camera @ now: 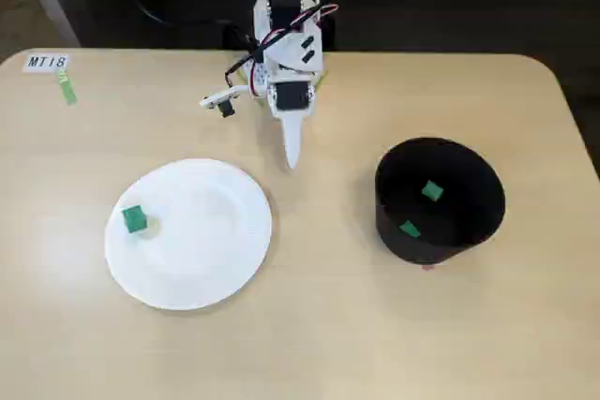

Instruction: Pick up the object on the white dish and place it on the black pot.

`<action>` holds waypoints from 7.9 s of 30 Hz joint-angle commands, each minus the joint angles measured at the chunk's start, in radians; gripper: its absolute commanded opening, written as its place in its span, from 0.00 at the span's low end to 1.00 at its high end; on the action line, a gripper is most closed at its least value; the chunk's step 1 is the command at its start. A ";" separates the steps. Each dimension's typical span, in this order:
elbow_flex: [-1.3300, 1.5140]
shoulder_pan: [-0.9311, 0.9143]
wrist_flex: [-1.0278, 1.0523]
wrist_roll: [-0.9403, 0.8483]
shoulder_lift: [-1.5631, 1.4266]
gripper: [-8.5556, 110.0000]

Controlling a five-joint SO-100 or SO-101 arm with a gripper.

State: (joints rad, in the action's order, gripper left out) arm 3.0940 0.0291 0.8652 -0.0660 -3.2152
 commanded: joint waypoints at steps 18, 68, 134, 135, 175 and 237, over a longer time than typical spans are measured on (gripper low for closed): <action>-0.238 -0.066 0.058 0.034 0.018 0.07; -1.896 -0.683 0.541 0.330 2.003 0.11; -1.951 -0.661 0.196 0.147 2.092 0.07; -1.960 -0.643 0.196 0.133 2.051 0.07; -1.960 0.601 0.492 0.048 1.910 0.07; -1.006 -0.054 0.130 0.100 0.640 0.07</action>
State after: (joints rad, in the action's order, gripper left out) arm 1.9819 -0.0184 1.0186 0.0291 -2.4973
